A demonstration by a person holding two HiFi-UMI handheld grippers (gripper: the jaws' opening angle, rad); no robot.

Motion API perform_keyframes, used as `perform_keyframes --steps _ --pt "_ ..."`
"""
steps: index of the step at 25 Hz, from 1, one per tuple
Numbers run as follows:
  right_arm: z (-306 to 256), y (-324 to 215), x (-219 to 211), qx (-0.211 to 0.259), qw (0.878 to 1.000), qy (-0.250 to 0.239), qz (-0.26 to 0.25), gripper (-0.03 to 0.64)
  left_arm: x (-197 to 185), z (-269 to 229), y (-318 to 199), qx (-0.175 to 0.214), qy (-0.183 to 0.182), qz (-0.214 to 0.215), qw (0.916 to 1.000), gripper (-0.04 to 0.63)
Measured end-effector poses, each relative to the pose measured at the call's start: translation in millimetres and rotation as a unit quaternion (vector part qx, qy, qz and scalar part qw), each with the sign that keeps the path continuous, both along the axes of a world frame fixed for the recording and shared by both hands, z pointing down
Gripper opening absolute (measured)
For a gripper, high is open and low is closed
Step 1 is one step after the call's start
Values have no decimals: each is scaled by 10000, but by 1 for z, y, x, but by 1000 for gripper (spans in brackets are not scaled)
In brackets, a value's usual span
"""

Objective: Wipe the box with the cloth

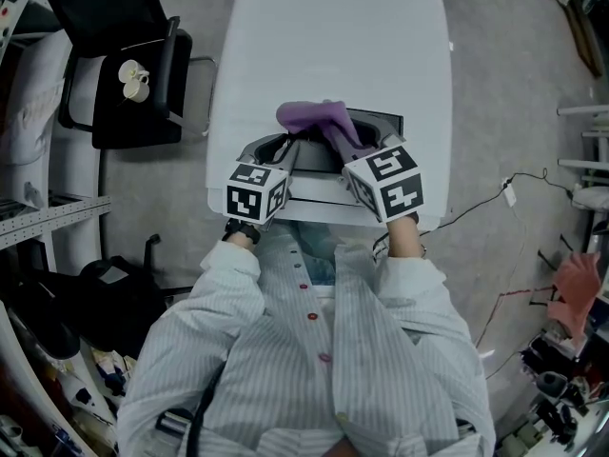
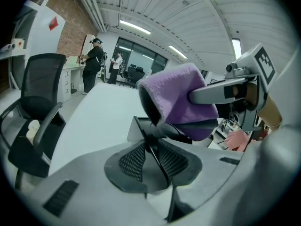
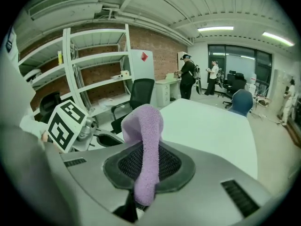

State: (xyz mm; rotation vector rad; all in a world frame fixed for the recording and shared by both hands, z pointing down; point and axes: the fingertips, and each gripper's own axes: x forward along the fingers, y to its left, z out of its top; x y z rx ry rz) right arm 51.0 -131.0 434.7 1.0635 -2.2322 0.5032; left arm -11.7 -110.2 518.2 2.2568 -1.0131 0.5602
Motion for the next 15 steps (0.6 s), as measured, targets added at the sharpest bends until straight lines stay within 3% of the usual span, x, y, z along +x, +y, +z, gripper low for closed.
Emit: perform_keyframes --steps 4,7,10,15 --pt "23 5 -40 -335 9987 -92 -364 43 1 0 0 -12 46 7 10000 74" --pt "49 8 -51 -540 9971 184 -497 43 1 0 0 -15 95 21 10000 74" --pt "68 7 -50 -664 9961 415 -398 43 0 1 1 -13 184 31 9998 74" --pt "76 5 -46 -786 9962 305 -198 43 -2 0 1 9 269 31 9996 74"
